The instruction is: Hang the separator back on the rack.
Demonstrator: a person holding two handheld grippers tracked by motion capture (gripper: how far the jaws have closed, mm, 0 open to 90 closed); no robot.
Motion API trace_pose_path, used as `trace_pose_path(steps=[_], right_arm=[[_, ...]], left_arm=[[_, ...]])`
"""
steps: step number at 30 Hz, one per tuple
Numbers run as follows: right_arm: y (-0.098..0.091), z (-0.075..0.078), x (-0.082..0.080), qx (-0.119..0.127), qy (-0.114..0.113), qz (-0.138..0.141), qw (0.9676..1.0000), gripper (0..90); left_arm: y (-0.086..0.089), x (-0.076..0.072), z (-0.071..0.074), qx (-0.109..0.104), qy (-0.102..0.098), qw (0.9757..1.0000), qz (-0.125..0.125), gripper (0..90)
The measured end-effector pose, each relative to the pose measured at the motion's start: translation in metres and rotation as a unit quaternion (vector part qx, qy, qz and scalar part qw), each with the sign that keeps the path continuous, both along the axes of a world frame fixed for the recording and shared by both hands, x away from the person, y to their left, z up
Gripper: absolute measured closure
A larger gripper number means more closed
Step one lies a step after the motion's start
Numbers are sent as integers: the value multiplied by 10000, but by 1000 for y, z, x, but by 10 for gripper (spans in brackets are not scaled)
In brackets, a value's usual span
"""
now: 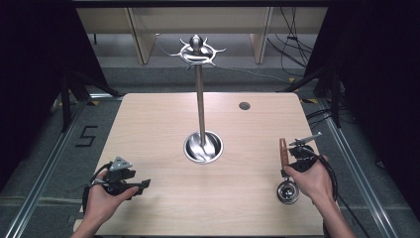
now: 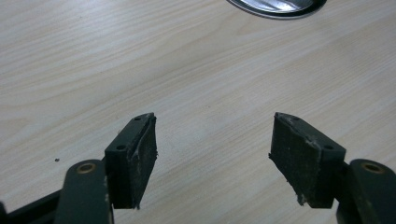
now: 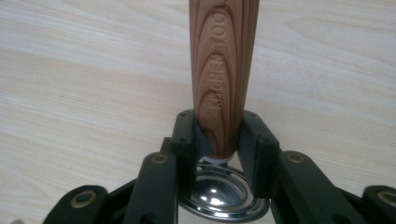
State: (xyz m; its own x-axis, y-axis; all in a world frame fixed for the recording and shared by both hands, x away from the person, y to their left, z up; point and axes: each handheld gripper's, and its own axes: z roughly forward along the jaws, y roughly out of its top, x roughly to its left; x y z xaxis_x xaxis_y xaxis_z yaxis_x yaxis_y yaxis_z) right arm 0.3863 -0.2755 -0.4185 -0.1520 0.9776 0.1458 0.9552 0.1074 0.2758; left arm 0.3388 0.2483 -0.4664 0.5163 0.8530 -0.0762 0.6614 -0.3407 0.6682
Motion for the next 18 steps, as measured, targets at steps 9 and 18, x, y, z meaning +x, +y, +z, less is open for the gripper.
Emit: trace_pose_path(steps=[9,18], right_arm=[[7,10,-4,44,-279,352,9990,701],[20,26,-9,46,-874,727,9935,701]], left_arm=[[0,0,0,4,-7,10000,14,310],[-1,0,-1,-147,-60,9998,123,310]])
